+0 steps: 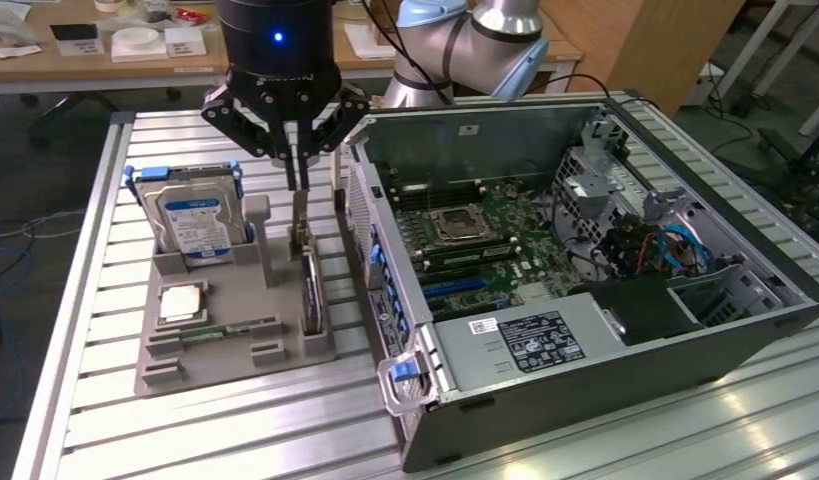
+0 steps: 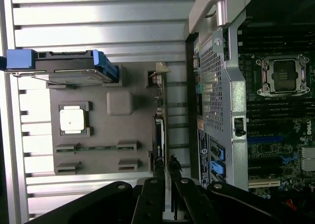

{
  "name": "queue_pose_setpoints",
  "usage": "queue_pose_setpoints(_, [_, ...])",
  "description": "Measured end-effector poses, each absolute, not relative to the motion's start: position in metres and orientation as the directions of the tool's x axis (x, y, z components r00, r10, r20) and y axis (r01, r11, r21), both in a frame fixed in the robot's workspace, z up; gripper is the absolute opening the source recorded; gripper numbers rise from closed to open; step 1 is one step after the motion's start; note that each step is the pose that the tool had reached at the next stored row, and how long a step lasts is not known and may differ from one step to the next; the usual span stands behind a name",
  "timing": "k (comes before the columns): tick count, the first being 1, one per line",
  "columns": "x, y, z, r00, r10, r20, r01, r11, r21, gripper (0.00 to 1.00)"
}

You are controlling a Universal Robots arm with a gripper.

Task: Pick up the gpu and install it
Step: 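Pick up the gpu and move the gpu toward the slot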

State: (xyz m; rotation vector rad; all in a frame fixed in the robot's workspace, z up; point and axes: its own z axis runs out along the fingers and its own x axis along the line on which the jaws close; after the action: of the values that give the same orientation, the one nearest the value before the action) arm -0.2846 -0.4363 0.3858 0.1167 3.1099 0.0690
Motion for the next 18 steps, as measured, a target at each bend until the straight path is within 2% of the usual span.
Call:
queue_pose_setpoints(12, [-0.2846, -0.4363, 0.3859, -0.997, 0.076, -0.027, 0.074, 0.996, 0.045, 0.19])
queue_pose_setpoints(13, [-0.2846, -0.4363, 0.3859, -0.997, 0.076, -0.027, 0.074, 0.996, 0.045, 0.25])
queue_pose_setpoints(14, [-0.2846, -0.4363, 0.3858, -0.997, 0.076, -0.027, 0.074, 0.996, 0.045, 0.25])
queue_pose_setpoints(15, [-0.2846, -0.4363, 0.3859, -0.997, 0.076, -0.027, 0.074, 0.996, 0.045, 0.31])
queue_pose_setpoints(18, [-0.2846, -0.4363, 0.3859, -0.997, 0.076, -0.027, 0.074, 0.996, 0.045, 0.31])
